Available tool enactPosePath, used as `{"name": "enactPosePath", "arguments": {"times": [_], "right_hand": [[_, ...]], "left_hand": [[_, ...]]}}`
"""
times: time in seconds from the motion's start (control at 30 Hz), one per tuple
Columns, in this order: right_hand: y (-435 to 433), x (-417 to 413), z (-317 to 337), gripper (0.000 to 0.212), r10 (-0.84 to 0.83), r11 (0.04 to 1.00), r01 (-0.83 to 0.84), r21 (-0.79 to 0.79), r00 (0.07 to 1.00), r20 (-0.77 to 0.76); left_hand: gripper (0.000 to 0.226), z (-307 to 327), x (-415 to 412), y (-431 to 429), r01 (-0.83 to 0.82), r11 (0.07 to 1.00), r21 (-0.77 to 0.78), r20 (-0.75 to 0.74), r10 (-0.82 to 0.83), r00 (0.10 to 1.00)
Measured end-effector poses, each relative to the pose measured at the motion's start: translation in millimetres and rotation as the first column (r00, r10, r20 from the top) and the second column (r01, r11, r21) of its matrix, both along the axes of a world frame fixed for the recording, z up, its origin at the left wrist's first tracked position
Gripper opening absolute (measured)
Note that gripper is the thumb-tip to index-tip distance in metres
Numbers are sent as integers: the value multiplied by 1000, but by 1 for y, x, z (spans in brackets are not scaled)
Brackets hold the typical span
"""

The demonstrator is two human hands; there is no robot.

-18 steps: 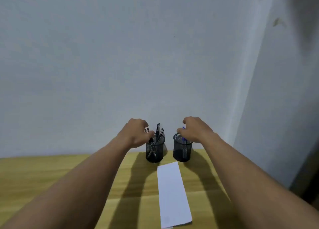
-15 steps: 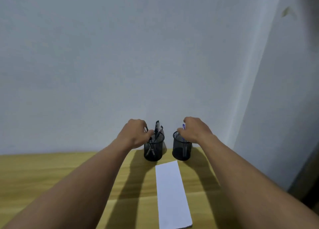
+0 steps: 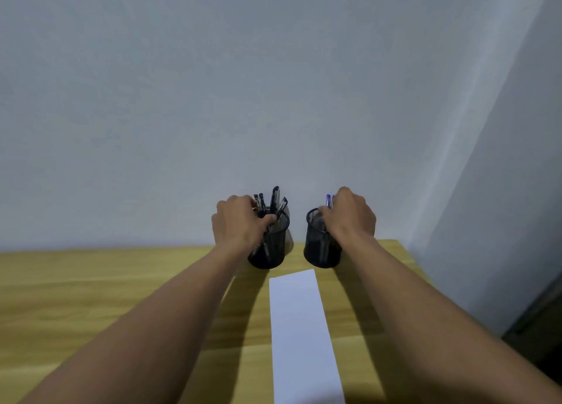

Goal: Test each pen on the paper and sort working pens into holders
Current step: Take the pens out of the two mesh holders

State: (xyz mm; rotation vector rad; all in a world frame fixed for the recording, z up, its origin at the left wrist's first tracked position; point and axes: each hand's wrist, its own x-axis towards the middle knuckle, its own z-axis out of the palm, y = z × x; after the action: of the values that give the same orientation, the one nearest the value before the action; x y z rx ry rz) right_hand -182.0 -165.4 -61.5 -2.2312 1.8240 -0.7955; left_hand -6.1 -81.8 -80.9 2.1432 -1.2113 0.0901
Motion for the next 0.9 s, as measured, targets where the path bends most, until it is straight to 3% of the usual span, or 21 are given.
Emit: {"name": "enactPosePath", "arguments": {"times": [0.2,0.43,0.57,0.67,0.9], "right_hand": [[-7,2,-14,19,33,999,-29,-46,995,99],[-14,4,-18,38,93,995,-102,21,961,260],[-16,5,-15,28,105,989,-127,70,961,255],[-15,5,-12,1,118,986,-140,89,969,219],[-16,0,-7,11,139,979,-167,117,967,214]], "left_hand": [[33,-8,1,-18,98,995,-36,-56,-100,993],[38,-7,-6,-21,204,977,-54,-80,-208,975],[27,-2,-4,-26,243,965,99,-1,-244,970],[31,4,-5,-30,263,941,212,91,-287,954],[22,2,-3,-34,262,936,233,100,-291,951]]}}
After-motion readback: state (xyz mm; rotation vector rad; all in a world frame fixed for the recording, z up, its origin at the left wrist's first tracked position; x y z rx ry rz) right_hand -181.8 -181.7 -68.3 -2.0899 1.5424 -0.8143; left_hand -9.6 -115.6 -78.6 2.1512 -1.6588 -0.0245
